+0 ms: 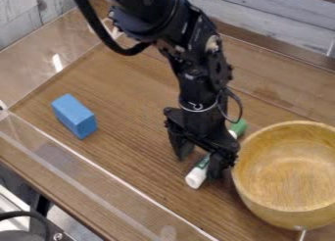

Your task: Put the green marker in the brown bowl

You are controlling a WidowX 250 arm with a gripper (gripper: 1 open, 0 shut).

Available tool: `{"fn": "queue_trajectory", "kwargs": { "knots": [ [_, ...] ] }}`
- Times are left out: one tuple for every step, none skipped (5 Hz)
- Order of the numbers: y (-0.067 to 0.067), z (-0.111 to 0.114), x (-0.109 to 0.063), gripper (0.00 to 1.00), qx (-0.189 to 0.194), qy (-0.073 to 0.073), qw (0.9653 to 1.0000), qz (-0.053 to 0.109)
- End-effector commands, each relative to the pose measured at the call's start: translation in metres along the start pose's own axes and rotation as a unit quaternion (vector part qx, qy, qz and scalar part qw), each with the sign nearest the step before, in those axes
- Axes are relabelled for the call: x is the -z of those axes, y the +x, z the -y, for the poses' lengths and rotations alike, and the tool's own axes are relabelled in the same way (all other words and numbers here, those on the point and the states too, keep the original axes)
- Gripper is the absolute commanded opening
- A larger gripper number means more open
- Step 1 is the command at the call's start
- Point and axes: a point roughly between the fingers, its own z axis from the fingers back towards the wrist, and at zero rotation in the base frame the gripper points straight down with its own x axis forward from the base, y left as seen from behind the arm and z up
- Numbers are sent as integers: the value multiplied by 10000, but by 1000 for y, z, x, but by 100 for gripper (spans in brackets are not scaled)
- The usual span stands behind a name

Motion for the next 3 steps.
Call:
{"fn": "queue_trajectory", "kwargs": {
  "knots": [
    [-1, 4, -6, 0, 71, -9, 10000, 34],
    [-2, 4, -13, 0, 62, 39, 10000, -60],
    [-3, 5, -19, 0, 41, 78, 9999, -141]
  ]
}}
